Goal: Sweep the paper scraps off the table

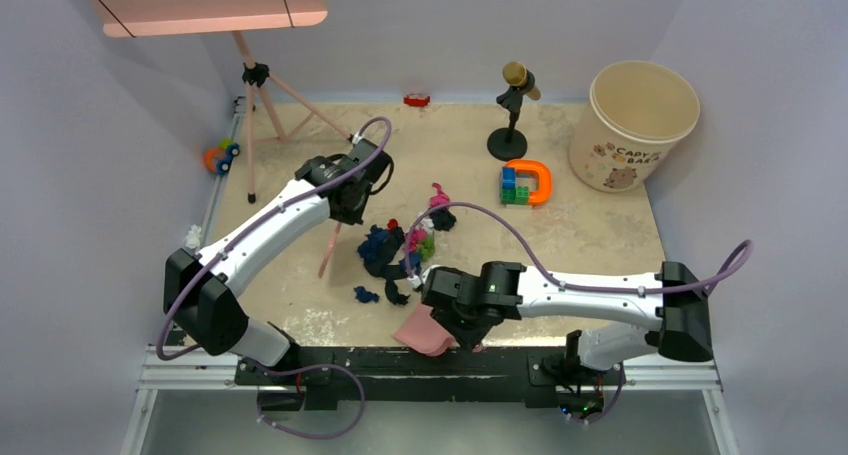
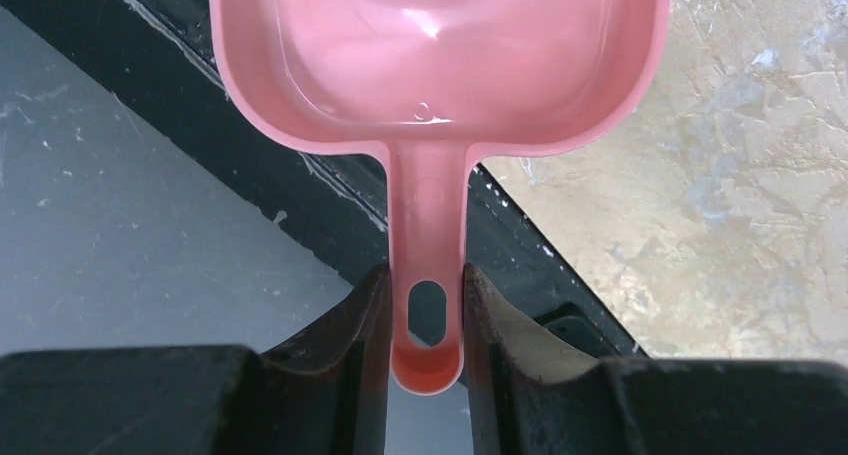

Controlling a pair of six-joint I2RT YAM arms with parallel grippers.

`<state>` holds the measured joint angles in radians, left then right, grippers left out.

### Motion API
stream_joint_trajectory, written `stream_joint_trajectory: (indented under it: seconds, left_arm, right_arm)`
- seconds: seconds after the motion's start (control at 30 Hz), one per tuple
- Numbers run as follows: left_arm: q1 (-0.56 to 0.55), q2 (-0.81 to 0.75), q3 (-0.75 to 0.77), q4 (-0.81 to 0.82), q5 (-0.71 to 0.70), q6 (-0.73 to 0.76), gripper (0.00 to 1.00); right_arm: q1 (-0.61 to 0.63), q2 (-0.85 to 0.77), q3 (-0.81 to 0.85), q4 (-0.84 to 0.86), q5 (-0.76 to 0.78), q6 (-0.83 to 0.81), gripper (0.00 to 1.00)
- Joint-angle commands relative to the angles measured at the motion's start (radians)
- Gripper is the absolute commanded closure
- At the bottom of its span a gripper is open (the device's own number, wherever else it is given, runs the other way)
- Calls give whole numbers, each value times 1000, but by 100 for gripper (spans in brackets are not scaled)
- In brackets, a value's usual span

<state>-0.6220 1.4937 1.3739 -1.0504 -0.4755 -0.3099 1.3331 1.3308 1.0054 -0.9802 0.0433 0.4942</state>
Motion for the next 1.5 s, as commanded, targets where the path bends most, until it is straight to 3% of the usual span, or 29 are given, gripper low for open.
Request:
stream_joint_trajectory:
  seconds: [0.0,0.27,0.6,0.9,1.13,1.3,1.47]
  left_arm:
    - [1,-72,-66,-25,121,-40,100]
    - [-19,-88,-154,92,408,-72,100]
    - [-61,-89,-154,145,641,-142,100]
    - [-59,-174,-44,-17,484,-120,100]
    - [-41,-139,88,-104,229,-87,100]
    - [-42,-62,132,-82,88,-40,100]
    - [-41,32,102,25,83,6,100]
  right_arm:
    - [2,58,109,70,41,-54,100]
    - [-56,145,133,177,12,-151,100]
    - [-169,222,138,241,8,-230,100]
    - [-183,162,36,312,43,-195,100]
    - [-180,144,-28,337,56,-178,100]
    - [-181,133,-22,336,60,-176,100]
    - [-181,151,-4,336,62,-174,100]
